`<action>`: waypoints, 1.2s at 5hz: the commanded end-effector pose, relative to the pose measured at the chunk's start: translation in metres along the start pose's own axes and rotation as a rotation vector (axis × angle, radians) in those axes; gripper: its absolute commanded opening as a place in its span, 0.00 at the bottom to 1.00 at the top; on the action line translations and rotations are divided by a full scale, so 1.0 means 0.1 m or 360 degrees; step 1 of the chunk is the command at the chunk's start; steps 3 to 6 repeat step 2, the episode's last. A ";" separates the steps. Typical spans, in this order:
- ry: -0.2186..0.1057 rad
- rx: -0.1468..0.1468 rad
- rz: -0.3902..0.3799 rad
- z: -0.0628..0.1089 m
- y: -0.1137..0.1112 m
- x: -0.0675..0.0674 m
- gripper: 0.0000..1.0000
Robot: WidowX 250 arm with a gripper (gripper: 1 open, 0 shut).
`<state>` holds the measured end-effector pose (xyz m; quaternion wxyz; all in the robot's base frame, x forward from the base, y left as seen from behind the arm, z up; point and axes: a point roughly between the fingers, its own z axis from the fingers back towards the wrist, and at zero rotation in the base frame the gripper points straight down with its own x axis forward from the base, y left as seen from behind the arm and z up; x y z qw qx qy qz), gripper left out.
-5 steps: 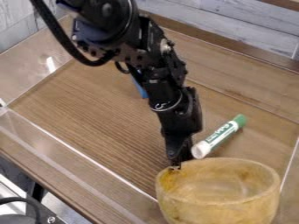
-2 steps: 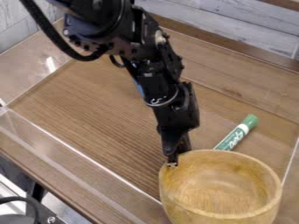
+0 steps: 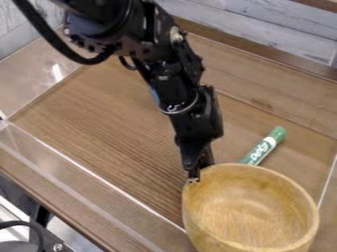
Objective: Remove the green marker from inside the brown bowl and put it on the table
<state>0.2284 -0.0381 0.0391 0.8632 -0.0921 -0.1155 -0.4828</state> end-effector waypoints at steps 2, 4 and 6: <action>-0.0041 0.0054 0.0004 0.16 0.03 0.06 0.00; -0.0041 0.0054 0.0004 0.16 0.03 0.06 0.00; -0.0041 0.0054 0.0004 0.16 0.03 0.06 0.00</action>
